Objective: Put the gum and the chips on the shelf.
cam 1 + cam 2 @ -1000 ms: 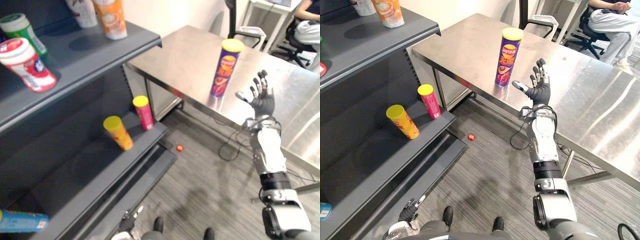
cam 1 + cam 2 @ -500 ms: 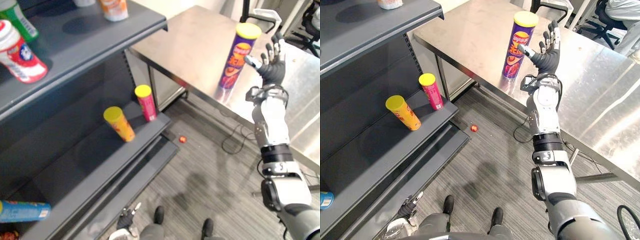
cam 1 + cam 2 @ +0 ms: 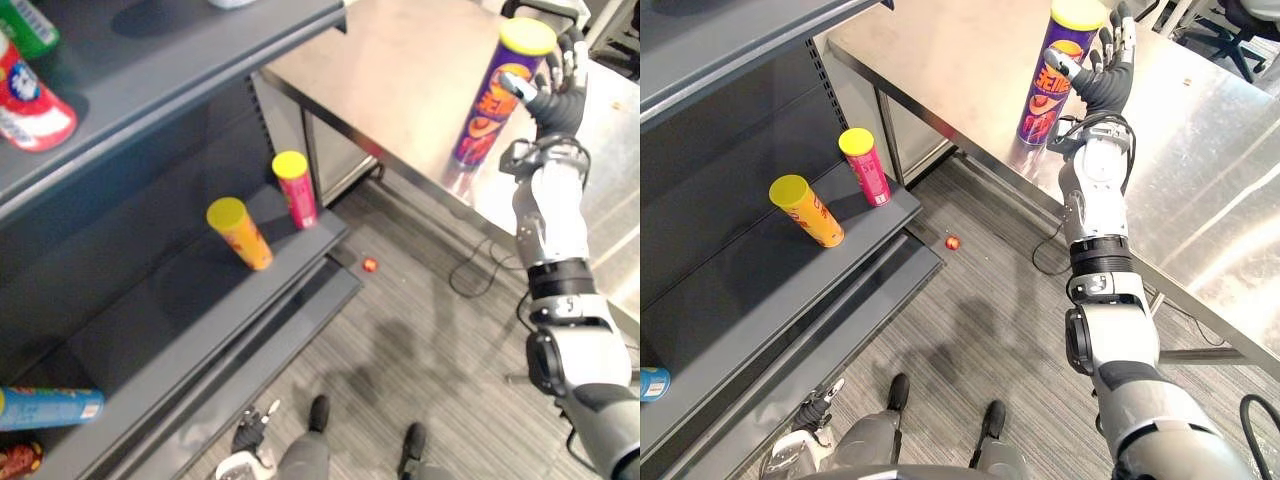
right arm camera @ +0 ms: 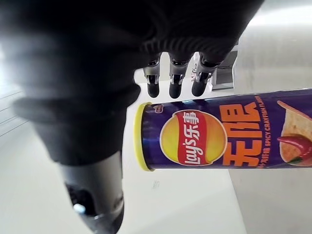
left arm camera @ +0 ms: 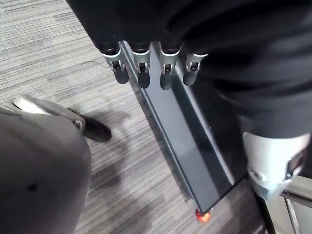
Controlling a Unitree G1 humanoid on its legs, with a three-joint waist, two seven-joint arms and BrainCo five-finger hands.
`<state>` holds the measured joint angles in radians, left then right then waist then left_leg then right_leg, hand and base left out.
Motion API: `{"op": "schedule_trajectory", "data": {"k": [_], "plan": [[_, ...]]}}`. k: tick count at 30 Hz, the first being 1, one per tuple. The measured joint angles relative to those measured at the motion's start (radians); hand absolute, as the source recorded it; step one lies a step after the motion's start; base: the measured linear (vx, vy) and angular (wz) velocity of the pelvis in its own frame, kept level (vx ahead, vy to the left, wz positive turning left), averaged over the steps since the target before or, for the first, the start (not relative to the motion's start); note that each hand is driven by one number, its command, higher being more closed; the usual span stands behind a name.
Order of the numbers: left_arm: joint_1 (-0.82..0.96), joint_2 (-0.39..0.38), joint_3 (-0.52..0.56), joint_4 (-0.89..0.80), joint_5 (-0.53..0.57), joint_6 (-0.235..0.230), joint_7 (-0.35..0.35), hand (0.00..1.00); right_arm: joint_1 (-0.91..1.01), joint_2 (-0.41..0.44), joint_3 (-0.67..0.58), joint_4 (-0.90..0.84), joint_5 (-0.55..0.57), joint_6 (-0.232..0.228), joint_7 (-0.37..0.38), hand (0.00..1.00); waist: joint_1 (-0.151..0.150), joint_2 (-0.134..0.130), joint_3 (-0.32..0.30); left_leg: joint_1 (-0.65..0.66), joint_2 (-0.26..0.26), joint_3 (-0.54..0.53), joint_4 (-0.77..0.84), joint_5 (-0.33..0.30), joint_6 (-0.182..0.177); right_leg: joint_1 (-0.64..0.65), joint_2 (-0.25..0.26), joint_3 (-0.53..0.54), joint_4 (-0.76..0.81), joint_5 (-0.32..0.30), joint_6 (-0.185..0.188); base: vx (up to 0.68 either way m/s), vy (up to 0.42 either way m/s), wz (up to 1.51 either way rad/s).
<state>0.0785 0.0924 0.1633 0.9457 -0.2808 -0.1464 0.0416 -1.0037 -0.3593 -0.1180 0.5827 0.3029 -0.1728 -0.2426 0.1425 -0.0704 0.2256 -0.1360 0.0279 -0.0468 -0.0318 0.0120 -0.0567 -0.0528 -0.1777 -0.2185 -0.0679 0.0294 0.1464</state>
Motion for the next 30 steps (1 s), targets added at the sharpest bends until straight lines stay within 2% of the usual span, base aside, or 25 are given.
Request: {"op": "schedule_trajectory", "data": {"k": [6,19,20,26,30], "plan": [[-0.005,0.014,-0.011,0.000,-0.013,-0.005,0.004,0.00,-0.089,-0.027,-0.005,0.063,0.023,0.006,-0.013,0.00,0.001,0.000,0.034,-0.025,0.000,-0.013,0.011,0.000,0.000,-0.015,0.002,-0.004,0.000,0.000,0.000,0.00,-0.002,0.04],[-0.007,0.031,-0.041,0.006,-0.015,-0.008,0.022,0.00,-0.131,-0.029,-0.035,0.145,0.029,0.014,-0.034,0.00,0.008,0.004,0.064,-0.072,0.002,-0.020,0.030,-0.001,0.000,-0.051,-0.001,-0.004,0.000,0.005,0.003,0.00,0.000,0.01],[-0.008,0.031,-0.041,0.004,-0.020,-0.008,0.022,0.00,-0.139,-0.031,-0.036,0.145,0.029,0.017,-0.034,1.00,0.008,0.006,0.074,-0.075,0.002,-0.020,0.034,-0.001,0.000,-0.052,0.000,-0.004,0.000,0.007,0.003,0.00,0.000,0.00],[-0.010,0.031,-0.054,0.005,-0.021,-0.008,0.026,0.00,-0.139,-0.053,-0.056,0.178,0.029,0.020,-0.034,1.00,0.027,0.013,0.084,-0.090,0.002,-0.020,0.040,-0.001,0.000,-0.065,0.000,-0.001,-0.002,0.016,0.003,-0.02,0.004,-0.01],[-0.010,0.033,-0.060,0.005,-0.022,-0.008,0.026,0.00,-0.140,-0.054,-0.060,0.179,0.024,0.021,-0.032,1.00,0.028,0.013,0.085,-0.091,0.002,-0.020,0.041,-0.001,0.000,-0.065,0.000,0.000,-0.001,0.016,0.003,0.00,0.000,0.00]]}}
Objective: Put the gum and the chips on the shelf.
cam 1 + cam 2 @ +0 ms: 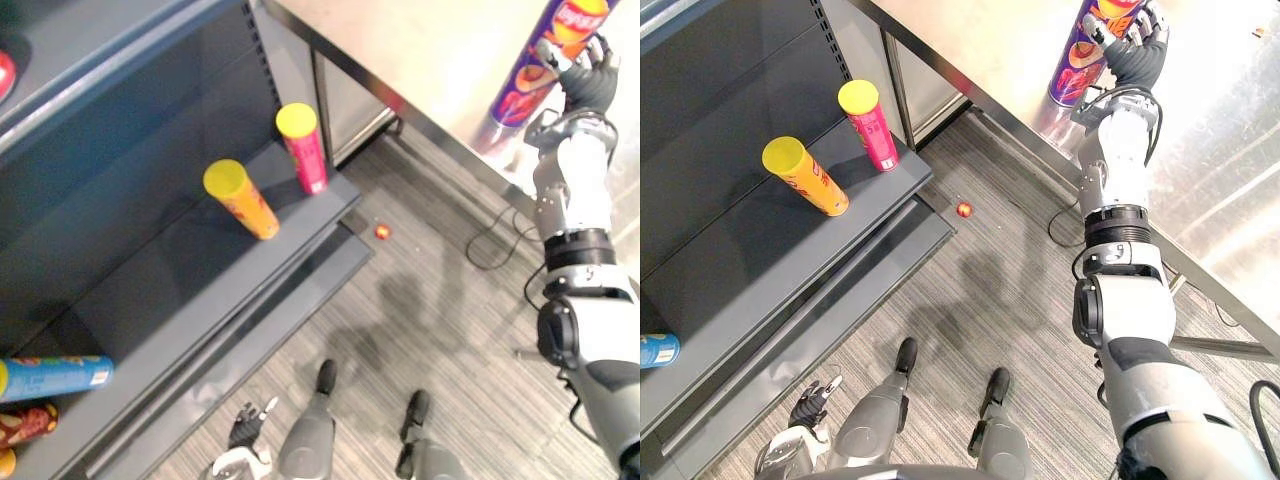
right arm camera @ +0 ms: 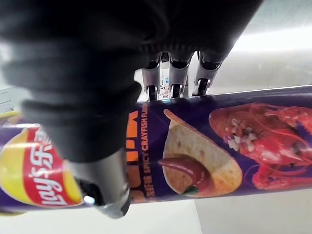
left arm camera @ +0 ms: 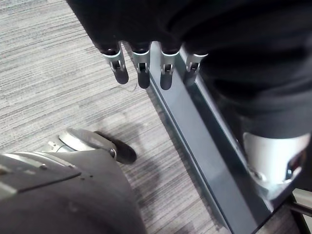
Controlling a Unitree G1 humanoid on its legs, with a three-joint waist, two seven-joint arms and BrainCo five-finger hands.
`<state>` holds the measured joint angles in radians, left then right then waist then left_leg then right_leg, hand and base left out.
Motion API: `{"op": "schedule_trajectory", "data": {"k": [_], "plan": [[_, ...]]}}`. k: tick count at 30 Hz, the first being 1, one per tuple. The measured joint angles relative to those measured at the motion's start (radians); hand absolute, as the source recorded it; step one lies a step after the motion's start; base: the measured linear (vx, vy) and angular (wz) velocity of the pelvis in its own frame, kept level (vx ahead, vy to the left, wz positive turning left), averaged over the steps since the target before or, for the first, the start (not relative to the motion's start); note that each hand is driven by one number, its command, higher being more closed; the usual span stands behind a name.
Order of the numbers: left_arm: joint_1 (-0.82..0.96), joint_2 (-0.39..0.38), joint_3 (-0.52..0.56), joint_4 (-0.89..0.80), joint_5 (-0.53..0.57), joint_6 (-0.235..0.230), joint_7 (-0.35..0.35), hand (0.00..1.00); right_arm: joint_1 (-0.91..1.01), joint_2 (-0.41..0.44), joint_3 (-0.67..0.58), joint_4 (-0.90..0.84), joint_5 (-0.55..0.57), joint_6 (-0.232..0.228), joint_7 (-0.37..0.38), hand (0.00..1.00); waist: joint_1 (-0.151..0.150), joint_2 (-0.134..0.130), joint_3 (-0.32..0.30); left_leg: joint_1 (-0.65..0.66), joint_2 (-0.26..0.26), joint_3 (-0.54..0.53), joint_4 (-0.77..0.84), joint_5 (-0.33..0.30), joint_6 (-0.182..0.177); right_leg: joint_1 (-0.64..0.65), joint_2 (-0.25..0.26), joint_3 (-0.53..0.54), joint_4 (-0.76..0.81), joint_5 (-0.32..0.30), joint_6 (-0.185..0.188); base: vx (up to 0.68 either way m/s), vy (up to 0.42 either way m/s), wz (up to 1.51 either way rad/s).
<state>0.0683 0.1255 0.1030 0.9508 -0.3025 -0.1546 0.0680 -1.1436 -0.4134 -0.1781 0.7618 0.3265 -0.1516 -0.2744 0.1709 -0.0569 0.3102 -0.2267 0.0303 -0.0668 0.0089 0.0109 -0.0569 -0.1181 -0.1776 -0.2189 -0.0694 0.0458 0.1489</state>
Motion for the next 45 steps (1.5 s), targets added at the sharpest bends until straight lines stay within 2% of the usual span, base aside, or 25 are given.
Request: {"op": "schedule_trajectory", "data": {"k": [14,20,22,25,27,29,31,34,37,41,45], "plan": [[0.000,0.000,0.005,0.003,0.003,0.002,0.001,0.00,0.004,0.002,0.021,-0.016,-0.011,0.019,0.003,1.00,-0.001,0.000,0.000,0.018,0.003,0.015,0.005,0.000,0.000,0.009,0.001,0.013,-0.002,0.008,-0.004,-0.01,0.002,-0.03],[0.002,-0.005,0.026,0.005,0.022,0.006,-0.003,0.00,0.107,0.005,0.028,-0.294,-0.014,0.008,0.023,1.00,-0.006,0.000,-0.001,0.056,0.010,0.038,-0.004,0.000,0.000,0.028,0.004,0.041,-0.002,0.012,-0.006,-0.03,-0.003,-0.14],[0.004,-0.007,0.035,0.006,0.044,0.011,-0.004,0.00,0.169,0.011,0.028,-0.379,-0.014,0.007,0.033,1.00,-0.007,-0.001,-0.008,0.076,0.011,0.048,-0.009,0.000,0.000,0.040,0.005,0.051,-0.003,0.012,-0.006,-0.02,-0.004,-0.15],[0.020,-0.009,0.054,0.016,0.076,0.014,-0.005,0.00,0.292,0.058,0.028,-0.522,-0.013,-0.013,0.046,1.00,-0.032,-0.003,-0.044,0.083,0.011,0.057,-0.015,0.001,0.000,0.039,0.005,0.059,-0.003,0.012,-0.005,-0.01,0.000,-0.09],[0.023,-0.013,0.061,0.034,0.090,0.016,-0.005,0.00,0.385,0.089,0.026,-0.592,-0.013,-0.024,0.048,1.00,-0.034,-0.002,-0.069,0.104,0.012,0.063,-0.026,0.001,-0.001,0.053,0.006,0.064,-0.006,0.012,-0.005,0.01,-0.005,-0.10],[0.030,-0.013,0.062,0.038,0.094,0.021,-0.006,0.00,0.468,0.118,0.026,-0.647,-0.012,-0.029,0.066,1.00,-0.040,-0.004,-0.095,0.117,0.013,0.068,-0.034,0.001,-0.001,0.061,0.007,0.066,-0.008,0.012,-0.005,0.01,-0.007,-0.06],[0.043,-0.013,0.065,0.038,0.125,0.030,-0.007,0.00,0.544,0.160,0.027,-0.712,-0.011,-0.030,0.094,1.00,-0.058,-0.005,-0.115,0.131,0.014,0.072,-0.042,0.005,-0.002,0.070,0.007,0.069,-0.008,0.012,-0.005,-0.02,-0.004,-0.05],[0.049,-0.014,0.078,0.047,0.147,0.035,-0.008,0.00,0.656,0.175,0.027,-0.814,-0.011,-0.035,0.129,1.00,-0.060,-0.009,-0.142,0.146,0.015,0.085,-0.054,0.006,-0.002,0.071,0.008,0.084,-0.008,0.012,-0.005,-0.03,-0.004,-0.14],[0.063,-0.014,0.088,0.047,0.171,0.035,-0.013,0.00,0.760,0.198,0.028,-0.895,-0.009,-0.040,0.169,1.00,-0.081,-0.016,-0.164,0.167,0.016,0.098,-0.065,0.009,-0.004,0.073,0.010,0.096,-0.005,0.012,-0.005,-0.03,-0.004,-0.12],[0.083,-0.010,0.093,0.048,0.191,0.034,-0.021,0.00,0.935,0.221,0.028,-0.989,0.001,-0.050,0.217,1.00,-0.090,-0.030,-0.201,0.189,0.019,0.124,-0.077,0.008,-0.007,0.072,0.015,0.121,-0.003,0.012,-0.005,-0.02,-0.005,-0.20],[0.085,-0.007,0.096,0.067,0.202,0.034,-0.029,0.00,1.055,0.257,0.032,-1.020,0.008,-0.055,0.258,1.00,-0.108,-0.029,-0.218,0.206,0.020,0.145,-0.079,0.006,-0.009,0.072,0.016,0.141,0.004,0.012,-0.005,-0.03,-0.005,-0.17]]}}
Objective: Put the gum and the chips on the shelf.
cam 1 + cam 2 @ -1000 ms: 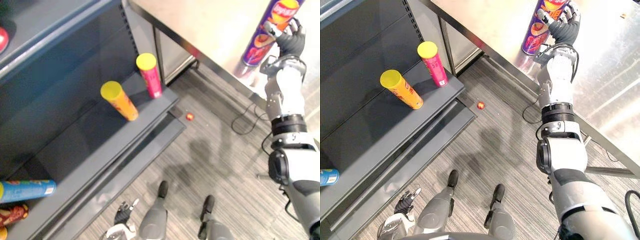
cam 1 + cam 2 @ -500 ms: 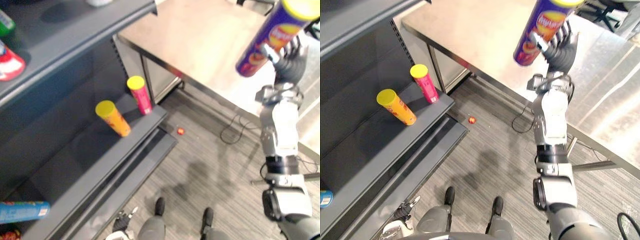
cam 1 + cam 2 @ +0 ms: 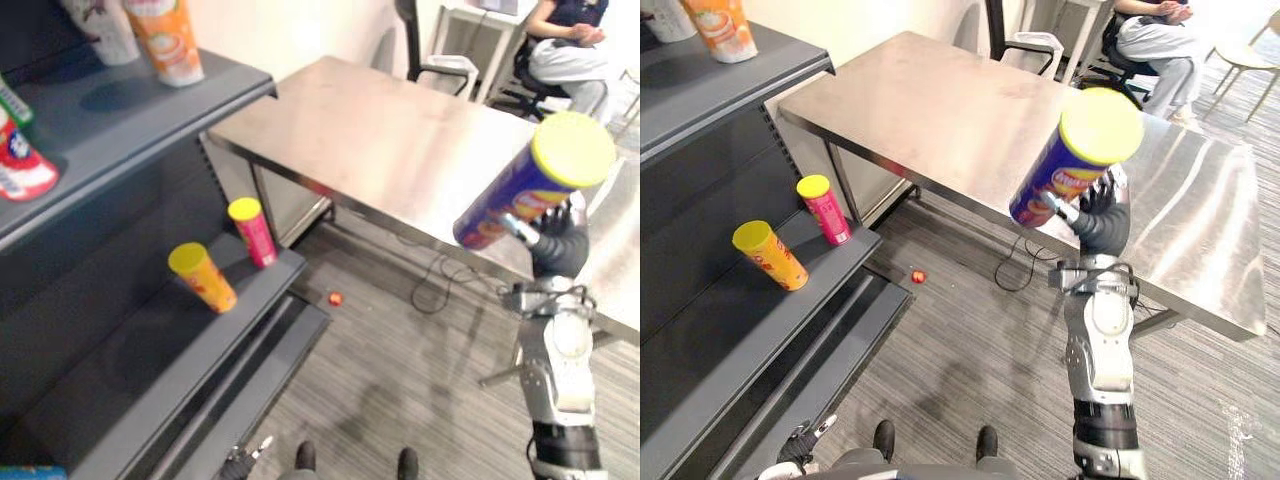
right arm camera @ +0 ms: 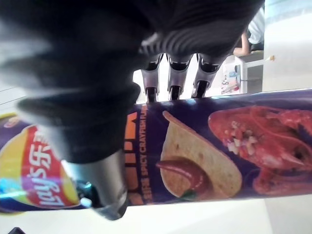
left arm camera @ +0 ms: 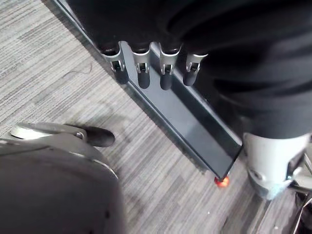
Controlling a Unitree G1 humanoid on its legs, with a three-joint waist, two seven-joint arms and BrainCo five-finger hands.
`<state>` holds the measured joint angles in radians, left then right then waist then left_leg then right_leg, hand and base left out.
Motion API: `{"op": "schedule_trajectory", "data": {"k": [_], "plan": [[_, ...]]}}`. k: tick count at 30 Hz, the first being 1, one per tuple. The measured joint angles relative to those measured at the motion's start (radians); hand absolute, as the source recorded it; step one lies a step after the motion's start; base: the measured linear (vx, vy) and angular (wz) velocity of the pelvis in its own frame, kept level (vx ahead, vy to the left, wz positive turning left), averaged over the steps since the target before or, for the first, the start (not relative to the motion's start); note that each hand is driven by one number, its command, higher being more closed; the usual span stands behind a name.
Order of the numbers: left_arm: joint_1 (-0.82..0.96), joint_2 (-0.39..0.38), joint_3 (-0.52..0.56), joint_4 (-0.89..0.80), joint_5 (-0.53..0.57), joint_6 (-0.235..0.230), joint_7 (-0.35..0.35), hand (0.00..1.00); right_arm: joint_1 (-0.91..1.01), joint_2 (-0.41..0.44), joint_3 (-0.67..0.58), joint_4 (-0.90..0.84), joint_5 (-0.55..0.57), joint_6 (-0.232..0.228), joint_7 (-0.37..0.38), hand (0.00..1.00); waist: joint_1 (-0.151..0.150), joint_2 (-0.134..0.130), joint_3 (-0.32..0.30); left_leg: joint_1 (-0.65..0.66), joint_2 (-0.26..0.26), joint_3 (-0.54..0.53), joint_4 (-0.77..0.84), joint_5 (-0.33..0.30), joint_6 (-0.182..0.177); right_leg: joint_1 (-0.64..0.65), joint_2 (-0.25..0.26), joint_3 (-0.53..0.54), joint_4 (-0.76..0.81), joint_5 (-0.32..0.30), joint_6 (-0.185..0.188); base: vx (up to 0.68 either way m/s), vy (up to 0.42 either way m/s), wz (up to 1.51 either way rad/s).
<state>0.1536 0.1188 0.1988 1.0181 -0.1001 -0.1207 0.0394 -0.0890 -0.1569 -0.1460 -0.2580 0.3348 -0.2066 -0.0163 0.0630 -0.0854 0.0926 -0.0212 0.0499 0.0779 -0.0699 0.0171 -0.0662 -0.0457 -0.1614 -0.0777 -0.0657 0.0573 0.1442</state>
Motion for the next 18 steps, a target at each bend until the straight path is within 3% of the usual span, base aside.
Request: {"op": "schedule_trajectory", "data": {"k": [7,14,18], "plan": [[0.024,0.002,0.005,0.012,0.007,0.000,-0.003,0.00,0.178,0.044,0.004,-0.009,0.038,0.000,0.054,1.00,-0.031,0.000,-0.032,0.036,0.002,0.018,-0.001,-0.007,-0.009,0.025,0.001,0.013,0.001,-0.001,-0.001,-0.02,-0.004,-0.07],[0.033,0.002,0.006,0.015,0.003,0.000,-0.005,0.00,0.251,0.070,0.017,-0.009,0.039,0.000,0.069,1.00,-0.033,0.002,-0.039,0.059,0.005,0.013,0.025,-0.022,-0.014,0.036,0.001,0.013,0.057,-0.027,-0.010,-0.02,-0.001,0.02],[0.035,-0.003,0.005,0.015,-0.017,0.000,-0.011,0.00,0.250,0.075,0.090,-0.007,0.059,0.000,0.070,1.00,-0.035,0.021,-0.026,-0.019,0.019,-0.044,0.182,-0.088,-0.024,0.030,0.004,-0.030,0.134,-0.074,-0.028,-0.08,-0.029,0.34]]}}
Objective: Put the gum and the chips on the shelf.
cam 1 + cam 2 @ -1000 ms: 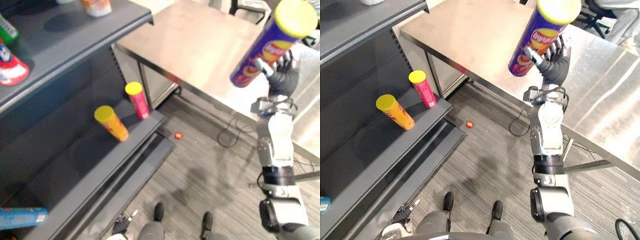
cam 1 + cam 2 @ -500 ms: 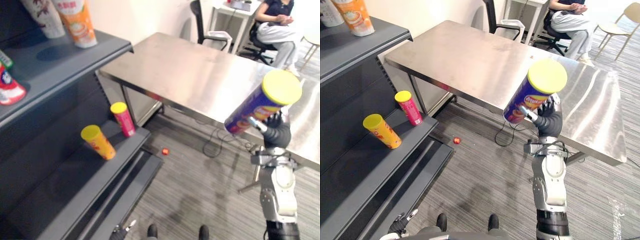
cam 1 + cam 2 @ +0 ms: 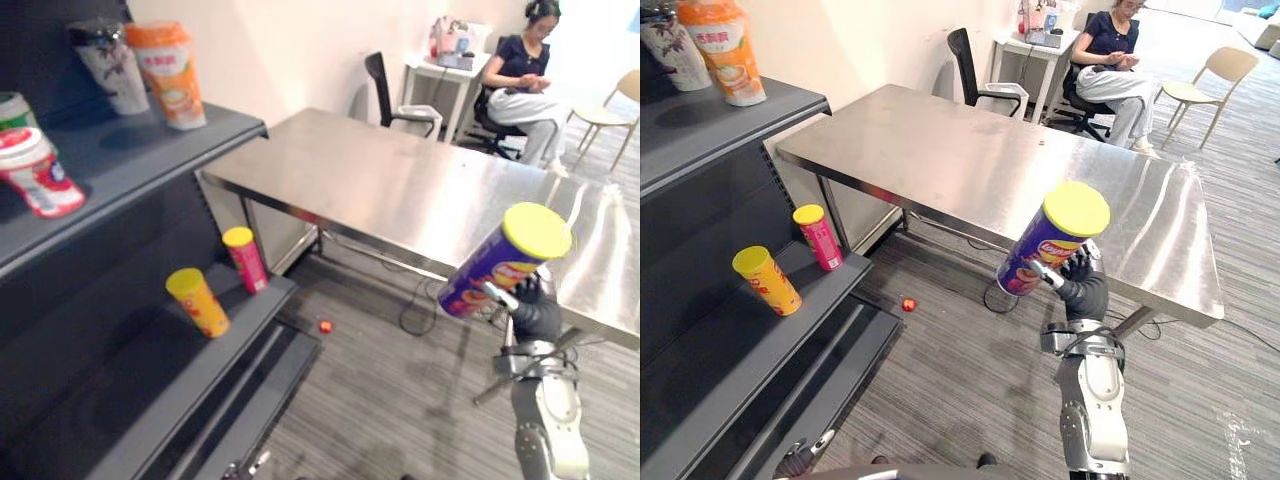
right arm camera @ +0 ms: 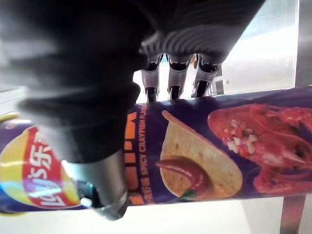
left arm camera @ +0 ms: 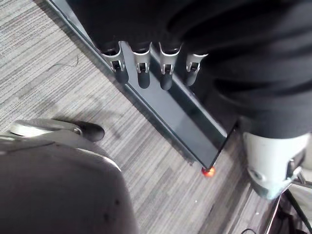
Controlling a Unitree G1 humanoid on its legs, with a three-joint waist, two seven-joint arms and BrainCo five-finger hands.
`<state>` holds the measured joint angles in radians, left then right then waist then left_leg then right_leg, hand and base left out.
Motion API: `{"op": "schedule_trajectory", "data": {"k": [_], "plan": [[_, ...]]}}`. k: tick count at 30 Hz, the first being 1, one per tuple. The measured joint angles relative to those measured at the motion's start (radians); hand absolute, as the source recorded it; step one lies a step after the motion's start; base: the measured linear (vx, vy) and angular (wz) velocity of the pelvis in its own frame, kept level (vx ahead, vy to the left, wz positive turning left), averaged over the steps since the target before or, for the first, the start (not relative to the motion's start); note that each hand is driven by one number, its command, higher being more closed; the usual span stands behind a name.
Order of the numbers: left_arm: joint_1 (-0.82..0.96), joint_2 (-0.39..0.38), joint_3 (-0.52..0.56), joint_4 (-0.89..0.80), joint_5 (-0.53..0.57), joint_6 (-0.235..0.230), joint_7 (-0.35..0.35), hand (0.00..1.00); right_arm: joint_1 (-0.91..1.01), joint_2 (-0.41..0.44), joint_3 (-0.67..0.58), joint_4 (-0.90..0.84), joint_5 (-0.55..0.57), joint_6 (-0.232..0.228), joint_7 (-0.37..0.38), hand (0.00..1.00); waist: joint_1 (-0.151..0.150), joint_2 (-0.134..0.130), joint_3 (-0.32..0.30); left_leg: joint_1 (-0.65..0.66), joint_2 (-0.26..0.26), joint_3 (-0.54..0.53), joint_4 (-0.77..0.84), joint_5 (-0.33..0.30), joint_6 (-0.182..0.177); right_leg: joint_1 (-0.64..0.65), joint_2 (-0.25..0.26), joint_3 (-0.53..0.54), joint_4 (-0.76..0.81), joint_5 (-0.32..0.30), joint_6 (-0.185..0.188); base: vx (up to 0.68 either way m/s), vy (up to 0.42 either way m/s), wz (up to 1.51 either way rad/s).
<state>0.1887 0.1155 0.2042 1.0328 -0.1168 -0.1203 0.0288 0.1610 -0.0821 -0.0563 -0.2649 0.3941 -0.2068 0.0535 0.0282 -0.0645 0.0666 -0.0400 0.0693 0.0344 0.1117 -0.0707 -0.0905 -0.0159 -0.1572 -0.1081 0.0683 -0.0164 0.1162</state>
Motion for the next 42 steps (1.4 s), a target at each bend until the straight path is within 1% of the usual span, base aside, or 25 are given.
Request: {"op": "schedule_trajectory", "data": {"k": [2,4,6,7,8,9,10,11,12,13,14,15,16,17,18,19,20,21,22,24,26,30,34,38,42], "plan": [[-0.001,-0.002,-0.001,-0.002,-0.001,0.000,-0.005,0.00,-0.003,0.001,0.036,0.004,0.010,0.000,0.000,1.00,0.002,0.014,0.008,-0.047,0.007,-0.052,0.035,-0.001,-0.005,-0.012,0.003,-0.049,0.023,-0.016,-0.006,-0.11,-0.064,0.78],[-0.004,-0.002,-0.001,-0.003,-0.003,0.000,-0.005,0.00,-0.023,0.001,0.073,0.004,0.010,-0.001,0.000,1.00,0.003,0.022,0.024,-0.109,0.004,-0.141,0.021,0.030,-0.030,-0.043,0.001,-0.133,0.061,-0.031,-0.023,-0.11,-0.082,1.01],[-0.007,-0.006,-0.002,-0.003,-0.003,0.001,-0.005,0.00,-0.042,0.001,0.075,0.006,0.010,-0.001,-0.001,1.00,0.006,0.033,0.034,-0.136,0.004,-0.182,-0.023,0.057,-0.045,-0.074,-0.001,-0.185,0.100,-0.047,-0.032,-0.12,-0.118,1.06],[-0.004,-0.011,-0.001,0.001,-0.003,0.001,-0.002,0.00,-0.058,0.000,0.071,0.006,0.009,-0.001,-0.005,1.00,0.009,0.047,0.042,-0.140,0.025,-0.155,-0.107,0.054,-0.044,-0.091,-0.007,-0.237,0.118,-0.059,-0.051,-0.11,-0.130,1.15],[-0.004,-0.012,0.000,0.004,-0.012,0.002,-0.002,0.00,-0.064,-0.001,0.067,0.006,0.008,-0.001,-0.008,1.00,0.009,0.051,0.045,-0.135,0.037,-0.121,-0.142,0.045,-0.039,-0.088,-0.007,-0.261,0.111,-0.059,-0.052,-0.11,-0.143,1.19],[-0.010,-0.010,0.005,0.009,-0.027,0.004,-0.001,0.00,-0.069,0.000,0.057,0.006,0.007,-0.002,-0.013,1.00,0.007,0.045,0.053,-0.135,0.051,-0.041,-0.163,0.035,-0.009,-0.085,-0.026,-0.295,0.099,-0.062,-0.055,-0.13,-0.038,1.23],[-0.027,-0.016,0.027,0.033,-0.040,0.011,-0.003,0.00,-0.074,0.006,0.022,0.015,0.004,-0.003,-0.026,1.00,0.008,0.037,0.065,-0.175,0.057,0.110,-0.098,0.083,0.080,-0.097,-0.078,-0.357,0.118,-0.069,-0.066,-0.14,-0.065,1.24],[-0.027,-0.018,0.035,0.037,-0.040,0.015,-0.004,0.00,-0.075,0.003,0.001,0.018,0.001,-0.003,-0.032,1.00,0.005,0.042,0.064,-0.190,0.053,0.167,-0.040,0.100,0.105,-0.100,-0.096,-0.383,0.127,-0.070,-0.067,-0.09,-0.026,1.25],[-0.021,-0.026,0.045,0.037,-0.040,0.015,-0.005,0.00,-0.076,0.001,-0.027,0.019,0.000,-0.003,-0.038,1.00,0.001,0.049,0.065,-0.198,0.059,0.234,0.057,0.105,0.112,-0.099,-0.115,-0.418,0.137,-0.070,-0.067,-0.04,-0.064,1.27],[-0.004,-0.053,0.063,0.025,-0.040,0.015,-0.006,0.00,-0.073,-0.018,-0.077,0.016,-0.001,-0.007,-0.056,1.00,-0.007,0.111,0.049,-0.184,0.067,0.273,0.052,0.161,0.098,-0.090,-0.105,-0.483,0.158,-0.078,-0.059,-0.04,-0.037,1.37],[-0.005,-0.060,0.064,0.019,-0.040,0.014,-0.006,0.00,-0.074,-0.019,-0.100,0.017,-0.001,-0.009,-0.062,1.00,-0.013,0.121,0.047,-0.182,0.054,0.266,0.008,0.192,0.089,-0.093,-0.111,-0.498,0.161,-0.090,-0.055,-0.11,-0.011,1.54],[-0.006,-0.063,0.076,-0.001,-0.040,0.007,-0.010,0.00,-0.077,-0.012,-0.130,0.022,-0.001,-0.009,-0.069,1.00,-0.019,0.108,0.049,-0.172,0.021,0.226,-0.110,0.286,0.068,-0.102,-0.133,-0.533,0.137,-0.084,-0.053,-0.11,0.032,1.04],[-0.013,-0.066,0.091,-0.001,-0.040,0.005,-0.012,0.00,-0.081,-0.004,-0.133,0.027,-0.001,-0.009,-0.069,1.00,-0.013,0.104,0.051,-0.161,0.020,0.235,-0.136,0.282,0.079,-0.091,-0.137,-0.564,0.118,-0.067,-0.058,-0.11,0.041,1.00],[0.000,-0.068,0.119,0.025,-0.040,0.019,-0.014,0.00,-0.078,0.021,-0.129,0.034,-0.001,-0.008,-0.068,1.00,-0.011,0.089,0.054,-0.134,0.033,0.288,-0.053,0.181,0.104,-0.071,-0.145,-0.599,0.092,-0.046,-0.052,-0.04,0.029,0.59],[0.012,-0.072,0.124,0.026,-0.040,0.021,-0.014,0.00,-0.077,0.029,-0.126,0.034,-0.001,-0.009,-0.068,1.00,-0.013,0.088,0.055,-0.114,0.036,0.289,-0.043,0.151,0.087,-0.061,-0.145,-0.604,0.082,-0.042,-0.044,0.00,0.050,0.55],[0.034,-0.081,0.128,0.026,-0.040,0.021,-0.015,0.00,-0.077,0.038,-0.126,0.034,-0.001,-0.009,-0.068,1.00,-0.015,0.102,0.051,-0.076,0.045,0.287,-0.075,0.120,0.054,-0.048,-0.135,-0.611,0.069,-0.035,-0.025,0.00,0.042,0.26],[0.043,-0.084,0.128,0.027,-0.040,0.021,-0.015,0.00,-0.077,0.039,-0.126,0.034,-0.001,-0.009,-0.068,1.00,-0.012,0.111,0.046,-0.070,0.047,0.287,-0.096,0.108,0.044,-0.048,-0.127,-0.612,0.066,-0.029,-0.017,-0.03,0.140,0.22],[0.044,-0.081,0.141,0.033,-0.040,0.022,-0.015,0.00,-0.072,0.052,-0.126,0.037,-0.001,-0.009,-0.068,1.00,-0.009,0.111,0.040,-0.071,0.039,0.285,-0.118,0.112,0.048,-0.046,-0.128,-0.618,0.050,-0.016,-0.011,-0.07,0.151,0.21],[0.043,-0.079,0.157,0.034,-0.040,0.022,-0.014,0.00,-0.062,0.064,-0.123,0.036,-0.001,-0.009,-0.065,1.00,-0.008,0.095,0.039,-0.082,0.028,0.277,-0.136,0.110,0.046,-0.046,-0.127,-0.628,0.035,0.010,-0.009,-0.07,0.170,0.25],[0.042,-0.077,0.158,0.037,-0.039,0.022,-0.014,0.00,-0.046,0.070,-0.128,0.036,-0.001,-0.009,-0.068,1.00,-0.008,0.084,0.039,-0.086,0.009,0.262,-0.156,0.122,0.051,-0.045,-0.133,-0.644,0.024,0.027,-0.003,0.00,0.115,0.33],[0.039,-0.077,0.156,0.041,-0.038,0.023,-0.012,0.00,-0.037,0.069,-0.137,0.037,-0.002,-0.009,-0.075,1.00,-0.013,0.084,0.041,-0.080,-0.012,0.253,-0.164,0.132,0.063,-0.043,-0.158,-0.655,0.046,0.030,0.002,0.05,0.131,0.27],[0.014,-0.069,0.144,0.042,-0.038,0.022,-0.009,0.00,-0.051,0.069,-0.135,0.037,-0.005,-0.009,-0.101,1.00,-0.013,0.077,0.074,-0.108,-0.023,0.257,-0.067,0.082,0.082,-0.048,-0.206,-0.648,0.110,0.023,0.004,0.00,0.087,0.01],[-0.008,-0.055,0.134,0.038,-0.038,0.020,0.000,0.00,-0.061,0.070,-0.124,0.037,-0.043,-0.008,-0.121,1.00,-0.007,0.058,0.112,-0.115,-0.023,0.276,-0.071,0.065,0.081,-0.055,-0.196,-0.624,0.075,0.032,0.007,-0.04,0.030,-0.14],[-0.007,-0.052,0.133,0.031,-0.038,0.020,0.007,0.00,-0.059,0.070,-0.123,0.037,-0.046,-0.008,-0.132,1.00,0.001,0.047,0.114,-0.101,-0.026,0.294,-0.135,0.097,0.065,-0.082,-0.181,-0.600,0.051,0.045,0.000,0.07,-0.010,-0.13],[-0.006,-0.052,0.133,0.019,-0.038,0.017,0.005,0.00,-0.062,0.069,-0.124,0.039,-0.055,-0.008,-0.132,1.00,0.004,0.041,0.118,-0.092,-0.021,0.288,-0.153,0.122,0.073,-0.082,-0.169,-0.599,0.052,0.048,0.004,0.13,-0.042,0.02]]}}
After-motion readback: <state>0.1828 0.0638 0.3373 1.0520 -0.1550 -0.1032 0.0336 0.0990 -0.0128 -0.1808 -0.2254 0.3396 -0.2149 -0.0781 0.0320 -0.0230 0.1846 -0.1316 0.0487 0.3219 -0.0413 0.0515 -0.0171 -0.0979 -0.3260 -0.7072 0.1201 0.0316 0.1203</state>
